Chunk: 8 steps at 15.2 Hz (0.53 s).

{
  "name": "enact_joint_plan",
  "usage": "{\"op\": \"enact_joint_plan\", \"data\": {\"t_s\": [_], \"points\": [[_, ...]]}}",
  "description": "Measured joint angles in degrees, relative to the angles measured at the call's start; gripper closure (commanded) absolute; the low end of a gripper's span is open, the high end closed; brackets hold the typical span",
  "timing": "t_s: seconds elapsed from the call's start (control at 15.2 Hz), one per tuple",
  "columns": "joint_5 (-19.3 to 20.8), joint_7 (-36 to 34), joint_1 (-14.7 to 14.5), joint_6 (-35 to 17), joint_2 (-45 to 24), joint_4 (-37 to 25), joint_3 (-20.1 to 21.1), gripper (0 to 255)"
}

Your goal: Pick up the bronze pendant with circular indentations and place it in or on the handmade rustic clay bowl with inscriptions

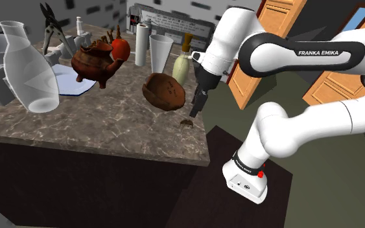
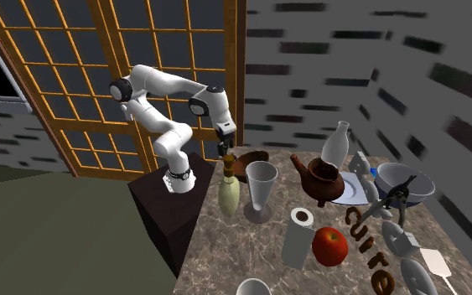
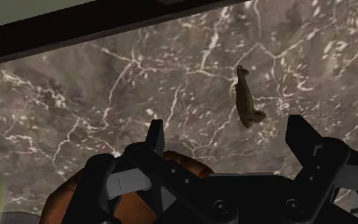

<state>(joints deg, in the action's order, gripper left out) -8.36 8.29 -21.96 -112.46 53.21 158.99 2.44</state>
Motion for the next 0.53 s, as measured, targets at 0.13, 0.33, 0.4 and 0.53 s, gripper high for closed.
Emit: {"op": "enact_joint_plan", "data": {"t_s": [0.13,0.33,0.4,0.53], "points": [[-1.4,1.0,-2.3,-1.8,1.0,2.2,0.9,0],[-2.1,1.6,-3.1,-4.9,0.3,4.5,1.2,0],[-2.2,1.6,-3.2,-5.8,-0.1,5.0,1.4,0],[-2.6,1.8,-3.4,-7.9,-0.8,6.3,1.6,0]]}}
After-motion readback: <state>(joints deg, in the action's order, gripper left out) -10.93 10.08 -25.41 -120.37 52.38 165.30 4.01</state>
